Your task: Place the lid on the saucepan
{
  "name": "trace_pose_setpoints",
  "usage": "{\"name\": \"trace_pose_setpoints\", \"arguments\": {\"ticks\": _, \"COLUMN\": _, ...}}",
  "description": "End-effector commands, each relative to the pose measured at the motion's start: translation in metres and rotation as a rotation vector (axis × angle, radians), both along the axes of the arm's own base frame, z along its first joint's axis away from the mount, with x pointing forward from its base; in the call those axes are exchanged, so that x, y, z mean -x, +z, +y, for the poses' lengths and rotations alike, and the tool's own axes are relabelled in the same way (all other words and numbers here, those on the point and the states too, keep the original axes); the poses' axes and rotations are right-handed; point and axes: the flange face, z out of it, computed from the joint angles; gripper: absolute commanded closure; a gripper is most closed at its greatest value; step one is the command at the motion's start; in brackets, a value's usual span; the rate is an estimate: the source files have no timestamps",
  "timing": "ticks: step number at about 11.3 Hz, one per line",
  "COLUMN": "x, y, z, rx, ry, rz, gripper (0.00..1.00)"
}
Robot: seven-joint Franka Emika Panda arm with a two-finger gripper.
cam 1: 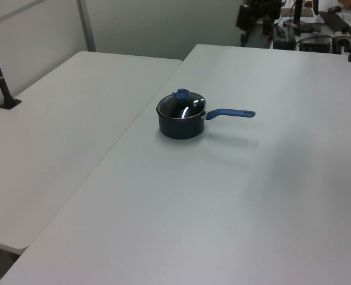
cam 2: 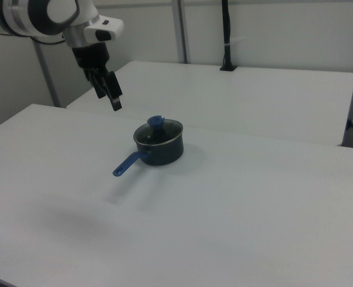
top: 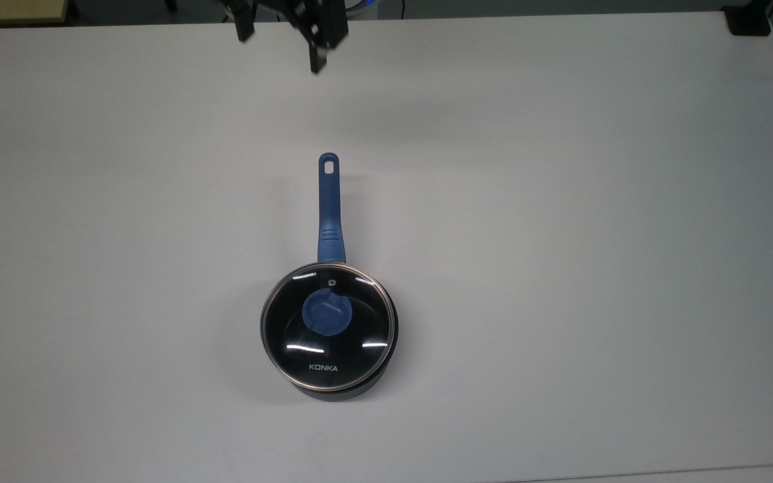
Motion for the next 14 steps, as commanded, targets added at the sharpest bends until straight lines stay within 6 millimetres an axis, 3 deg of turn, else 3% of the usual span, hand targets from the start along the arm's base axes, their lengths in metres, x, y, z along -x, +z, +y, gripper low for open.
{"name": "trace_pose_setpoints", "arguments": {"ticks": 1, "x": 0.013, "y": -0.004, "z": -0.033, "rx": 0.085, "ry": 0.35, "rz": 0.043, "gripper": 0.0}}
{"name": "trace_pose_setpoints", "arguments": {"ticks": 2, "x": 0.012, "y": -0.002, "z": -0.036, "rx": 0.089, "ry": 0.432, "rz": 0.038, "gripper": 0.0}}
{"name": "trace_pose_setpoints", "arguments": {"ticks": 14, "x": 0.012, "y": -0.001, "z": -0.026, "rx": 0.053, "ry": 0.384, "rz": 0.041, "gripper": 0.0}}
